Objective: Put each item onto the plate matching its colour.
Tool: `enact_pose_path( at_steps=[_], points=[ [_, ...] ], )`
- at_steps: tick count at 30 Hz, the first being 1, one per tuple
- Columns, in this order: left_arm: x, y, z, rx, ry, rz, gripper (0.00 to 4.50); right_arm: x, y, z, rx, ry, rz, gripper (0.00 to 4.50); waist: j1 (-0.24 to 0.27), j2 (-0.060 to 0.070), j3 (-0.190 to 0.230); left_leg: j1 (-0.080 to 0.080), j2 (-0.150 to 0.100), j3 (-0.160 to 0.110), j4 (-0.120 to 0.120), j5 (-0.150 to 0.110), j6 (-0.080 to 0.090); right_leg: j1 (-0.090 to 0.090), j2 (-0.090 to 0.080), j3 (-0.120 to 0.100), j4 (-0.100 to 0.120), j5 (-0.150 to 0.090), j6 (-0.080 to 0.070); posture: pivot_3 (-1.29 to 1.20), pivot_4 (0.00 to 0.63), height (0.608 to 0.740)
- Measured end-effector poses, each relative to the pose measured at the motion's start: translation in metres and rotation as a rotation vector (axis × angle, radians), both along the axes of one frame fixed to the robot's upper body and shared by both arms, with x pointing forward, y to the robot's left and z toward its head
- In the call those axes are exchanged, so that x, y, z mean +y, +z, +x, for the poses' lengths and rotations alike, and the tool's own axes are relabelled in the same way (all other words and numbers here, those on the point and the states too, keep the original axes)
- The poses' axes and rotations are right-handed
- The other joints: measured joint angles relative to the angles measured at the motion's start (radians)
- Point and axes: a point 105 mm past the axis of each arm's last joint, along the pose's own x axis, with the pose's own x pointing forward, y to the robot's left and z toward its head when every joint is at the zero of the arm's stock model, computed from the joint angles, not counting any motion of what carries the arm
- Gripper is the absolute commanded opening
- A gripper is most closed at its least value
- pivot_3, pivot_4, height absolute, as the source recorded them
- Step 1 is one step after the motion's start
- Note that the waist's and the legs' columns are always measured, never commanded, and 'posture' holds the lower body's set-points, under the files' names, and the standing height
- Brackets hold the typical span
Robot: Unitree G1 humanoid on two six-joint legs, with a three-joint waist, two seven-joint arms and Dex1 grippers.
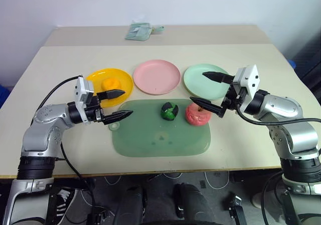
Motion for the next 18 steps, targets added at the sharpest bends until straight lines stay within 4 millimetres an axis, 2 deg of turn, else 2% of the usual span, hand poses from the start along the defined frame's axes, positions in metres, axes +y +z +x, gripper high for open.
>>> enact_pose_path(
  at_steps=[4,9,14,18],
  points=[
    [0.001,0.000,-0.001,-0.013,-0.017,0.002,4.45,0.007,-0.009,0.002,0.088,-0.005,-0.057,4.50,-0.006,0.000,0.000,0.000,0.000,0.000,0.000,0.000,0.000,-0.001,0.000,0.000,0.000,0.000,0.000,0.00,0.150,0.734],
    [0.005,0.000,-0.006,-0.035,-0.048,0.016,4.45,0.045,0.004,0.005,0.138,0.042,-0.098,4.50,-0.006,0.001,0.000,0.000,0.002,0.000,-0.001,0.000,0.000,-0.002,0.001,0.001,0.001,0.000,-0.002,0.00,0.150,0.734],
    [0.012,-0.003,-0.007,-0.046,-0.046,0.026,4.45,0.078,-0.009,0.012,0.268,0.036,-0.212,4.50,-0.003,0.001,0.000,-0.001,0.001,0.000,-0.001,0.000,0.000,-0.002,-0.002,0.000,0.000,-0.001,-0.004,0.00,0.150,0.734],
    [0.015,-0.007,-0.010,-0.045,-0.048,0.033,4.45,0.100,-0.020,0.014,0.270,0.033,-0.324,4.50,-0.003,0.001,0.000,-0.003,0.001,0.000,-0.001,0.000,0.000,-0.004,-0.002,0.000,0.000,-0.001,-0.004,0.00,0.150,0.734]
  ],
)
